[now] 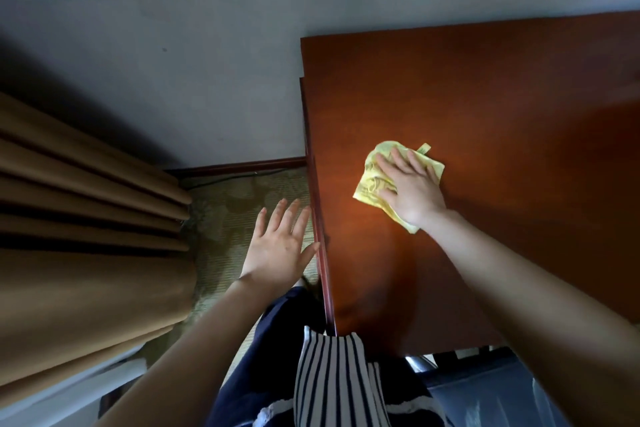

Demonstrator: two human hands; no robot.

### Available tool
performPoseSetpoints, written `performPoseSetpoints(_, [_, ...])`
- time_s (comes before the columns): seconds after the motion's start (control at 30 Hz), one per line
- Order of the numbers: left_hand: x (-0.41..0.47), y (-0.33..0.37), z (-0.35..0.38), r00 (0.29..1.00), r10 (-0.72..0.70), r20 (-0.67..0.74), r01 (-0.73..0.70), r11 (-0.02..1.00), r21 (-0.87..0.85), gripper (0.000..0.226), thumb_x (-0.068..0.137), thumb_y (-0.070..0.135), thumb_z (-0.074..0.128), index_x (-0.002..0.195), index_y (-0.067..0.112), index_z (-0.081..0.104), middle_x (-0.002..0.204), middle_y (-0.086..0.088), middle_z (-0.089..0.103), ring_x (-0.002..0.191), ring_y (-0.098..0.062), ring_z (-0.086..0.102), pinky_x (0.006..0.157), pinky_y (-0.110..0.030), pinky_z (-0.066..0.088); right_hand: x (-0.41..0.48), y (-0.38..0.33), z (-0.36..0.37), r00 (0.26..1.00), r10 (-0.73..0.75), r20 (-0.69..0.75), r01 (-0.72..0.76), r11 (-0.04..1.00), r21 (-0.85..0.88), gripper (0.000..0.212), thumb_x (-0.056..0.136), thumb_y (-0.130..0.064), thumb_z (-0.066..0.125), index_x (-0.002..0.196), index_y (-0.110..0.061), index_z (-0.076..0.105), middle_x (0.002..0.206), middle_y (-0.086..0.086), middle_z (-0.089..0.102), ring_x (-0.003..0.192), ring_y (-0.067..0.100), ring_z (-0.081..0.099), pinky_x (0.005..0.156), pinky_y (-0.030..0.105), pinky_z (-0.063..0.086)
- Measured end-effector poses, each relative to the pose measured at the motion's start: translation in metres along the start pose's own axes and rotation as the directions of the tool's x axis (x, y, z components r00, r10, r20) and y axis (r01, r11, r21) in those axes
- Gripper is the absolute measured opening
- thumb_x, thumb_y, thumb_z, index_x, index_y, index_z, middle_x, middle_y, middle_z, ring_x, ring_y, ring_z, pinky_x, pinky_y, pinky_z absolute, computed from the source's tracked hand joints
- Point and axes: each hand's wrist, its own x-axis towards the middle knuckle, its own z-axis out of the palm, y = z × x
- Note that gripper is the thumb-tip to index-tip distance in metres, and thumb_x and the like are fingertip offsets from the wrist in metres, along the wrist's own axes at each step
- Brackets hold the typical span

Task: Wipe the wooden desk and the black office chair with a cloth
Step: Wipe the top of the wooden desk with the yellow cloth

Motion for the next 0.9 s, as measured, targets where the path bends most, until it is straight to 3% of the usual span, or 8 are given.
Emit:
performPoseSetpoints(0.1, [-0.003, -0.009, -0.002, 0.999, -0.045, 0.025, 0.045, 0.999, -0.003, 0.065, 0.098, 0.054, 0.015, 0.152, 0.019, 0.002, 0.160, 0.000, 0.001, 0.147, -0.020, -0.007, 0.117, -0.042, -0.006, 0.030, -0.023, -0.009, 0.999, 0.009, 0.044, -0.009, 1.000, 0.012, 0.063, 0.098, -0.045, 0.041, 0.150, -0.037, 0.008, 0.160, -0.007, -0.004, 0.146, 0.021, -0.007, 0.116, 0.049, 0.005])
performPoseSetpoints(0.27, [-0.006, -0.008, -0.007, 0.984, -0.180, 0.017, 0.181, 0.982, -0.058, 0.067, 0.098, 0.054, 0.018, 0.152, 0.019, 0.000, 0.160, -0.001, 0.003, 0.146, -0.021, -0.008, 0.117, -0.041, -0.005, 0.050, -0.048, -0.007, 0.994, -0.101, 0.039, 0.103, 0.994, -0.032, 0.065, 0.097, -0.051, 0.038, 0.150, -0.039, 0.003, 0.159, -0.008, -0.008, 0.146, 0.020, -0.013, 0.116, 0.048, -0.004])
performPoseSetpoints(0.4, [-0.006, 0.005, -0.010, 0.965, -0.262, 0.017, 0.263, 0.963, -0.064, 0.071, 0.097, 0.056, 0.023, 0.152, 0.018, 0.000, 0.160, -0.001, 0.002, 0.146, -0.022, -0.009, 0.117, -0.042, -0.004, 0.036, -0.051, 0.002, 0.950, -0.311, -0.003, 0.311, 0.948, -0.067, 0.064, 0.093, -0.056, 0.042, 0.148, -0.045, 0.012, 0.159, -0.013, 0.002, 0.146, 0.015, -0.008, 0.113, 0.055, -0.010])
performPoseSetpoints(0.53, [0.001, 0.019, -0.013, 0.955, -0.284, 0.083, 0.287, 0.958, -0.020, 0.082, 0.092, 0.063, 0.030, 0.152, 0.017, -0.003, 0.160, -0.002, -0.006, 0.146, -0.024, -0.013, 0.116, -0.046, -0.004, 0.012, -0.036, 0.008, 0.844, -0.535, 0.018, 0.534, 0.839, -0.108, 0.062, 0.089, -0.056, 0.049, 0.145, -0.047, 0.022, 0.158, -0.015, 0.011, 0.146, 0.011, -0.004, 0.110, 0.061, -0.014])
performPoseSetpoints(0.77, [0.035, 0.044, -0.020, 0.910, -0.360, 0.203, 0.400, 0.892, -0.212, 0.089, 0.089, 0.061, 0.044, 0.152, 0.017, -0.001, 0.159, -0.005, -0.016, 0.145, -0.023, -0.015, 0.116, -0.048, -0.004, -0.021, 0.031, 0.008, 0.643, -0.766, 0.020, 0.762, 0.637, -0.114, 0.061, 0.081, -0.047, 0.065, 0.138, -0.040, 0.044, 0.152, -0.011, 0.032, 0.145, 0.013, 0.014, 0.114, 0.059, 0.001])
performPoseSetpoints(0.9, [0.061, 0.056, -0.023, 0.923, -0.323, 0.209, 0.358, 0.920, -0.159, 0.104, 0.082, 0.068, 0.050, 0.151, 0.018, -0.008, 0.157, -0.006, -0.021, 0.144, -0.025, -0.019, 0.115, -0.050, -0.004, -0.022, 0.074, -0.003, 0.605, -0.796, -0.012, 0.774, 0.591, -0.229, 0.064, 0.072, -0.048, 0.071, 0.133, -0.039, 0.051, 0.144, -0.011, 0.045, 0.139, 0.016, 0.033, 0.112, 0.057, 0.022])
